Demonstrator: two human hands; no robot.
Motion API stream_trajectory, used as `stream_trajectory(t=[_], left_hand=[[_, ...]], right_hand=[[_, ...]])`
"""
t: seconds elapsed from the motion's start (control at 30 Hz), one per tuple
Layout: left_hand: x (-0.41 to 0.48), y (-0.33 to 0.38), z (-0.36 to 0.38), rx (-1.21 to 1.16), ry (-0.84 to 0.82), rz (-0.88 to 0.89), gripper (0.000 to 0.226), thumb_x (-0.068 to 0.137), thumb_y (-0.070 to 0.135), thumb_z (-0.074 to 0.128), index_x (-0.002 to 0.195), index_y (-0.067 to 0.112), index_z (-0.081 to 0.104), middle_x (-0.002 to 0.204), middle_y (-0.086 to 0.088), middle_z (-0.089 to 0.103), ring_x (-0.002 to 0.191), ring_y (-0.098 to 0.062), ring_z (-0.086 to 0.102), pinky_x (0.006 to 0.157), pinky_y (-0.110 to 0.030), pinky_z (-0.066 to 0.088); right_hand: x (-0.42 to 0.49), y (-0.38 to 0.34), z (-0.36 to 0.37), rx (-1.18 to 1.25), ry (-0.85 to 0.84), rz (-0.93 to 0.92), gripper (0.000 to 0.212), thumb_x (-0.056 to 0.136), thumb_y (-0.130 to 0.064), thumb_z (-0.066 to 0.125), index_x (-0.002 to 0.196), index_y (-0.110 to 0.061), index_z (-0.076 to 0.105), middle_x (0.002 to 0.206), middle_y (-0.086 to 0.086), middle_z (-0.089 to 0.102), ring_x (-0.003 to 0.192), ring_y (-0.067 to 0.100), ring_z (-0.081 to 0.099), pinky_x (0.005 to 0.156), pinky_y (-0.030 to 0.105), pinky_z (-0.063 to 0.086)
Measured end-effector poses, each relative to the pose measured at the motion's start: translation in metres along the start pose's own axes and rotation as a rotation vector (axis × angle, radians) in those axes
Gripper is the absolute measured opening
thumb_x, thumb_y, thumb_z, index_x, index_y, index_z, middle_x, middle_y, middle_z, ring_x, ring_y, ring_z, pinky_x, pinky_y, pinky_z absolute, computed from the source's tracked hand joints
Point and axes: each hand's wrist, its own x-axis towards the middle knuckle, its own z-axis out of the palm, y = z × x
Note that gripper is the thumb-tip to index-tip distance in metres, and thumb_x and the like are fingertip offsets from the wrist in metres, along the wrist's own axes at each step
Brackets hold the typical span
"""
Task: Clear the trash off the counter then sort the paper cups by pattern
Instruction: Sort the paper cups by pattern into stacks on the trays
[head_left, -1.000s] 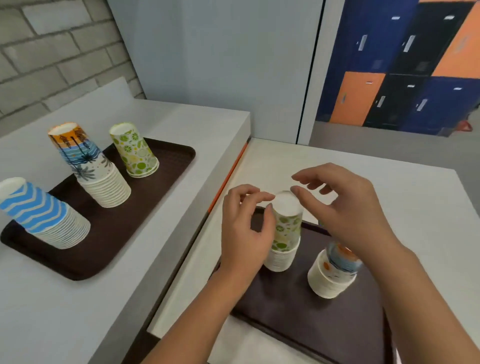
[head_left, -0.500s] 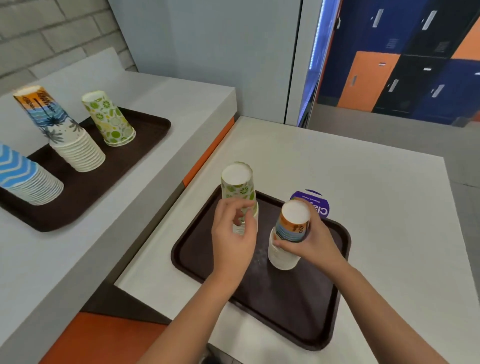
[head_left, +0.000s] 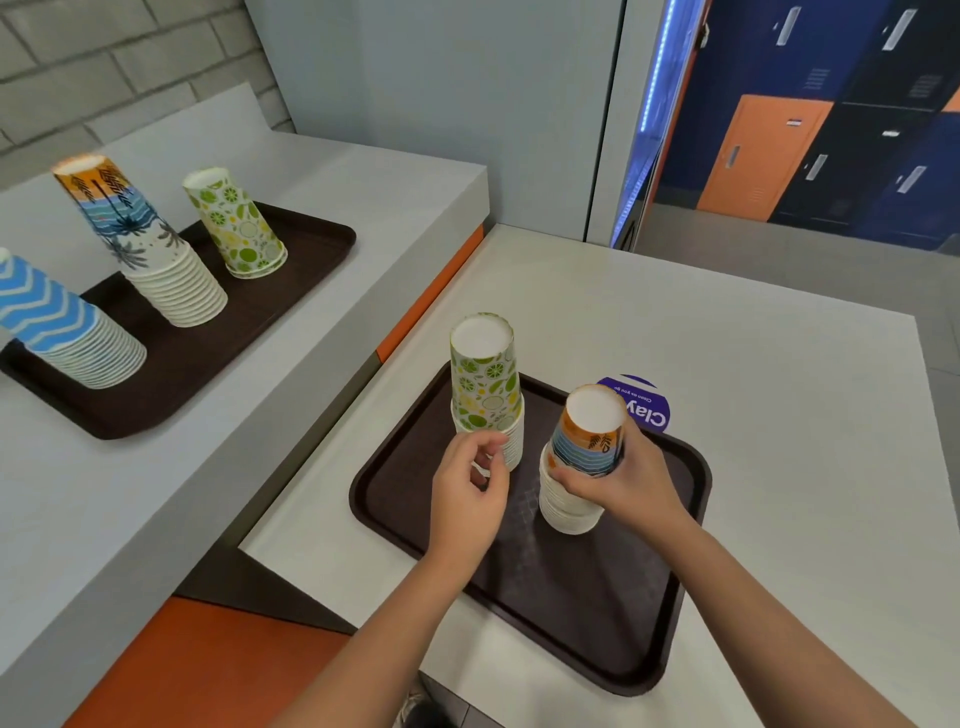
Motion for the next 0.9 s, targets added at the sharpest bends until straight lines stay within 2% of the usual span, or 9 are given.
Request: stream_trajectory(t=[0.13, 0.27, 0.43, 0.53, 0.63, 0.73, 0.83, 0.9], left_hand=[[0.002, -0.004, -0.001, 0.013, -0.022, -0.018, 0.030, 0.087, 0.000, 0.061, 0.099, 0.027, 0.060, 0.091, 0.011, 0.057, 0.081, -0.008, 0.055, 0.066, -0.012, 0.047], [0.001, -0.006, -0.001, 0.019, -0.039, -0.022, 0.026, 0.087, 0.000, 0.061, 0.095, 0.025, 0.061, 0.093, 0.011, 0.057, 0.082, -0.008, 0.056, 0.066, -0.013, 0.048], [-0.001, -0.005, 0.001, 0.012, -0.046, -0.027, 0.032, 0.086, 0.000, 0.061, 0.090, 0.032, 0.059, 0.093, 0.013, 0.058, 0.083, -0.007, 0.057, 0.066, -0.011, 0.047], [-0.002, -0.007, 0.004, 0.007, -0.054, -0.040, 0.028, 0.086, 0.000, 0.061, 0.092, 0.028, 0.061, 0.093, 0.011, 0.058, 0.082, -0.006, 0.057, 0.066, -0.013, 0.047], [-0.001, -0.009, 0.009, 0.018, -0.087, -0.060, 0.028, 0.085, 0.002, 0.063, 0.094, 0.028, 0.060, 0.095, 0.013, 0.058, 0.084, -0.006, 0.057, 0.067, -0.015, 0.048], [-0.002, -0.010, 0.013, 0.031, -0.163, -0.080, 0.034, 0.083, 0.005, 0.065, 0.105, 0.030, 0.058, 0.104, 0.017, 0.057, 0.095, -0.006, 0.060, 0.077, -0.021, 0.052], [-0.003, -0.007, 0.017, 0.060, -0.262, -0.088, 0.049, 0.080, 0.008, 0.069, 0.125, 0.022, 0.054, 0.116, 0.014, 0.054, 0.108, 0.003, 0.053, 0.088, -0.009, 0.044], [-0.003, -0.004, 0.021, 0.098, -0.335, -0.102, 0.061, 0.080, 0.011, 0.070, 0.135, 0.020, 0.046, 0.126, 0.013, 0.050, 0.115, 0.004, 0.048, 0.094, -0.007, 0.038]], right_hand=[[0.004, -0.009, -0.003, 0.017, -0.005, -0.016, 0.070, 0.061, -0.028, 0.088, 0.118, -0.036, 0.048, 0.103, -0.024, 0.063, 0.096, -0.014, 0.059, 0.079, 0.010, 0.047], [0.004, -0.012, -0.006, 0.026, -0.048, -0.026, 0.071, 0.061, -0.030, 0.089, 0.118, -0.037, 0.047, 0.105, -0.025, 0.062, 0.098, -0.016, 0.058, 0.076, 0.002, 0.046], [0.001, -0.014, -0.009, 0.053, -0.027, -0.013, 0.070, 0.061, -0.029, 0.088, 0.116, -0.041, 0.046, 0.106, -0.024, 0.062, 0.098, -0.015, 0.058, 0.076, 0.004, 0.047], [0.000, -0.019, -0.012, 0.045, 0.007, -0.029, 0.064, 0.062, -0.026, 0.087, 0.107, -0.047, 0.046, 0.103, -0.025, 0.062, 0.095, -0.015, 0.059, 0.074, 0.004, 0.048], [0.002, -0.025, -0.016, 0.043, 0.019, -0.050, 0.060, 0.063, -0.025, 0.087, 0.103, -0.045, 0.048, 0.100, -0.025, 0.063, 0.092, -0.017, 0.060, 0.073, 0.002, 0.047], [0.004, -0.031, -0.020, 0.068, 0.044, -0.049, 0.059, 0.062, -0.026, 0.088, 0.108, -0.036, 0.052, 0.100, -0.022, 0.064, 0.090, -0.016, 0.060, 0.072, 0.002, 0.047], [0.007, -0.038, -0.026, 0.092, 0.055, -0.056, 0.061, 0.063, -0.027, 0.088, 0.112, -0.033, 0.053, 0.099, -0.023, 0.064, 0.090, -0.018, 0.060, 0.071, 0.002, 0.047], [0.009, -0.041, -0.030, 0.108, 0.036, -0.066, 0.060, 0.063, -0.025, 0.087, 0.110, -0.035, 0.052, 0.099, -0.022, 0.065, 0.089, -0.017, 0.060, 0.071, 0.003, 0.048]])
